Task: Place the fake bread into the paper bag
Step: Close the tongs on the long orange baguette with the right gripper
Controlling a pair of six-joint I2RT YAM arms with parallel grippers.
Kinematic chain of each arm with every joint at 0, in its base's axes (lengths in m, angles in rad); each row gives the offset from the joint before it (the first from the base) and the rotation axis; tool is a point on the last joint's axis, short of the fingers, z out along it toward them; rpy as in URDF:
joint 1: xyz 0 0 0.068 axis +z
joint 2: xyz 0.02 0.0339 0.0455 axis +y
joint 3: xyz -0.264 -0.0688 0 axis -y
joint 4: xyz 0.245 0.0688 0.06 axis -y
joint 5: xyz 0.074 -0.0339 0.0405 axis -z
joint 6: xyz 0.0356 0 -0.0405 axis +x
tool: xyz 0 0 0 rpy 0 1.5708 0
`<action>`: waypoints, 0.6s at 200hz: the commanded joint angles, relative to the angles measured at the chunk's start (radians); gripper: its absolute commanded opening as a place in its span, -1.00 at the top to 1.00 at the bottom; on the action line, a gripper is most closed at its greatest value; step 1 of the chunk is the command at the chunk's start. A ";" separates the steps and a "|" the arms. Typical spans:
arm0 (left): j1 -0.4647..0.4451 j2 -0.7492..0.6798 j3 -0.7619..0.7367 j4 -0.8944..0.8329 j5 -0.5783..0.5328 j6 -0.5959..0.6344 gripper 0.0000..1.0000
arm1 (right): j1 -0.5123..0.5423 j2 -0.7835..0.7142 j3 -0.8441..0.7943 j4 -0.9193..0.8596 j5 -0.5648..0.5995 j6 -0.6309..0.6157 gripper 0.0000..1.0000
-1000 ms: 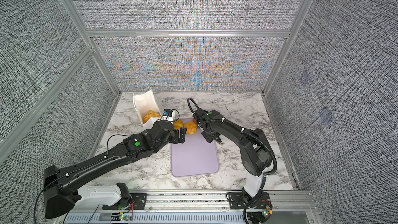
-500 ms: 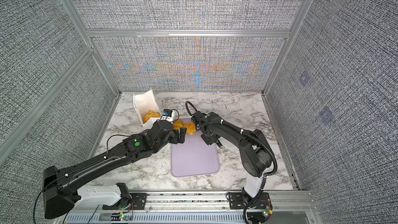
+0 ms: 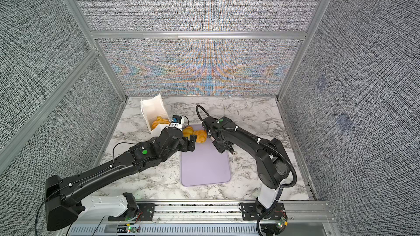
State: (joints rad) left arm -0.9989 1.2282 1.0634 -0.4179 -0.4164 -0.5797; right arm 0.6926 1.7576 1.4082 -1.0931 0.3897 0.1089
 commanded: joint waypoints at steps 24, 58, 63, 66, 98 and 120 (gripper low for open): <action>0.000 -0.013 -0.012 0.014 -0.007 -0.003 -0.99 | 0.001 0.024 0.000 -0.011 0.028 0.001 -0.10; 0.000 -0.022 -0.017 0.013 -0.009 -0.005 -0.99 | 0.001 0.037 -0.009 -0.006 0.045 -0.001 -0.11; 0.001 -0.022 -0.017 0.013 -0.009 -0.005 -0.99 | 0.000 0.039 -0.008 -0.007 0.047 -0.001 -0.12; 0.000 -0.022 -0.017 0.014 -0.009 -0.005 -0.99 | 0.000 0.040 -0.008 -0.007 0.050 -0.001 -0.12; 0.000 -0.021 -0.019 0.014 -0.010 -0.006 -0.99 | -0.001 0.061 0.004 0.001 0.057 -0.005 -0.13; 0.001 -0.022 -0.018 0.014 -0.007 -0.008 -0.99 | 0.000 0.080 0.018 0.005 0.057 -0.009 -0.14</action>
State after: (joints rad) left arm -0.9989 1.2098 1.0447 -0.4179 -0.4171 -0.5838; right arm 0.6930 1.8225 1.4075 -1.0927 0.4297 0.1009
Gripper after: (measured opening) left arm 0.993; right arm 0.569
